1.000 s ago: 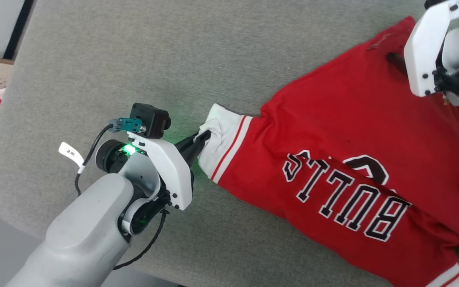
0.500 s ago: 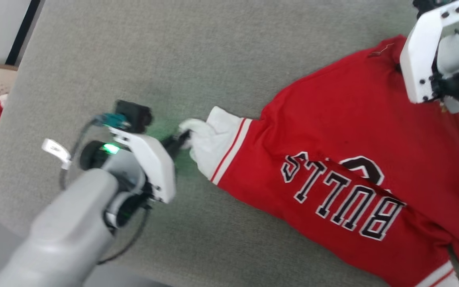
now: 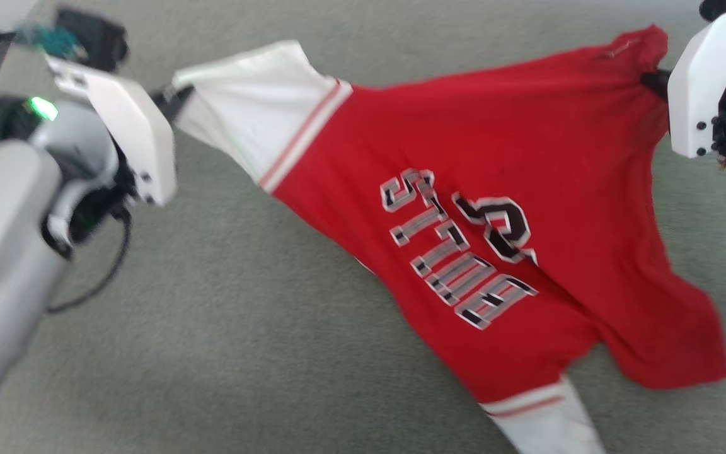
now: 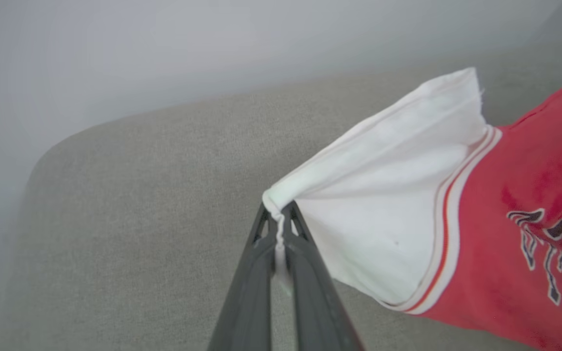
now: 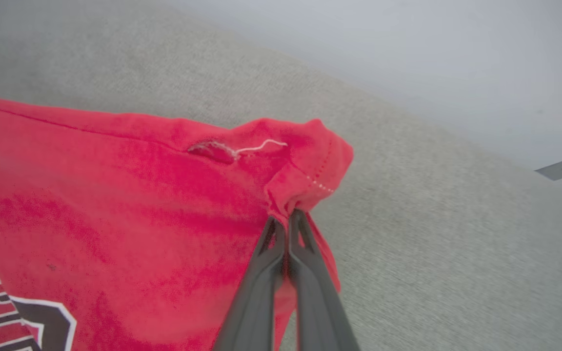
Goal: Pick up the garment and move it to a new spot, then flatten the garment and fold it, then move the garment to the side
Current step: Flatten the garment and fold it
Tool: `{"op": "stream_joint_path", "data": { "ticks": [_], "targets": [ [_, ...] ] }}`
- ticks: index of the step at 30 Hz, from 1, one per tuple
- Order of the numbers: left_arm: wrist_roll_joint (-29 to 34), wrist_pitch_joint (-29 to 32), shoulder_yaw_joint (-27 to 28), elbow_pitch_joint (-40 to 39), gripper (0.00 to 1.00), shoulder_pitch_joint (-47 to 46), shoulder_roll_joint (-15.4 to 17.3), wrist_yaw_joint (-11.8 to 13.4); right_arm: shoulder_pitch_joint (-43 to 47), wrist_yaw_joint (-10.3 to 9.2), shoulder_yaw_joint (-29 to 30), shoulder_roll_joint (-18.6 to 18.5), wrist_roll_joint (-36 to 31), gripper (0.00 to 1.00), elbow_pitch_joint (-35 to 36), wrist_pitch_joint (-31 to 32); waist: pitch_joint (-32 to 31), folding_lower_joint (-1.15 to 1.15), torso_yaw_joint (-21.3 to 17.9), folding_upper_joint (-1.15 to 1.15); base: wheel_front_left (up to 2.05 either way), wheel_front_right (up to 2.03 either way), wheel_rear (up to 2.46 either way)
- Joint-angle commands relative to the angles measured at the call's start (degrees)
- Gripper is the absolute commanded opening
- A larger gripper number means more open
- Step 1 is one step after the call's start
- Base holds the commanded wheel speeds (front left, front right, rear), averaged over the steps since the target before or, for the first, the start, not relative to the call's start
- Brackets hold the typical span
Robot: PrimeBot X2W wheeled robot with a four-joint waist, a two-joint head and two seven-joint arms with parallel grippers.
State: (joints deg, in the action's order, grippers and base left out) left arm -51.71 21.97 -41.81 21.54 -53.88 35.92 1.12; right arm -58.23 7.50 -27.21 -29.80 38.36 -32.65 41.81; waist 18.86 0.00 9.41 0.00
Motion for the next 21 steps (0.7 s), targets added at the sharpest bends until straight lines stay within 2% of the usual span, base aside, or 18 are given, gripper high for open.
{"op": "stream_joint_path", "data": {
  "ticks": [1,7,14,17,21],
  "targets": [
    [0.87,1.04,0.29,0.57,0.00,-1.88,0.50,-0.22,0.18,-0.01,0.74,0.07,0.20,0.00,0.73,-0.58,-2.33,0.00,-2.52,0.00,0.00,0.00,0.00],
    [1.67,4.84,0.44,3.96,0.00,-9.40,1.51,-1.64,-1.09,-0.01,4.37,1.58,-0.70,0.00,3.23,-0.88,-4.85,0.00,-5.96,0.00,0.00,0.00,0.00],
    [2.49,6.65,0.28,10.12,0.00,-17.10,0.14,-3.90,-3.09,-0.01,8.46,4.05,-3.43,0.00,5.99,0.16,-6.95,0.00,-8.98,0.00,0.00,0.00,0.00],
    [2.99,5.93,0.25,11.41,0.00,-19.12,-0.65,-4.45,-3.91,-0.01,9.74,4.52,-4.58,0.00,6.12,0.06,-7.01,0.00,-9.39,0.00,0.00,0.00,0.00],
    [5.06,2.67,0.54,14.92,0.00,-23.44,-1.70,-4.72,-6.40,-0.01,11.73,7.01,-7.70,0.00,5.15,-1.38,-6.02,0.00,-10.08,0.00,0.00,0.00,0.00]
  ]
}}
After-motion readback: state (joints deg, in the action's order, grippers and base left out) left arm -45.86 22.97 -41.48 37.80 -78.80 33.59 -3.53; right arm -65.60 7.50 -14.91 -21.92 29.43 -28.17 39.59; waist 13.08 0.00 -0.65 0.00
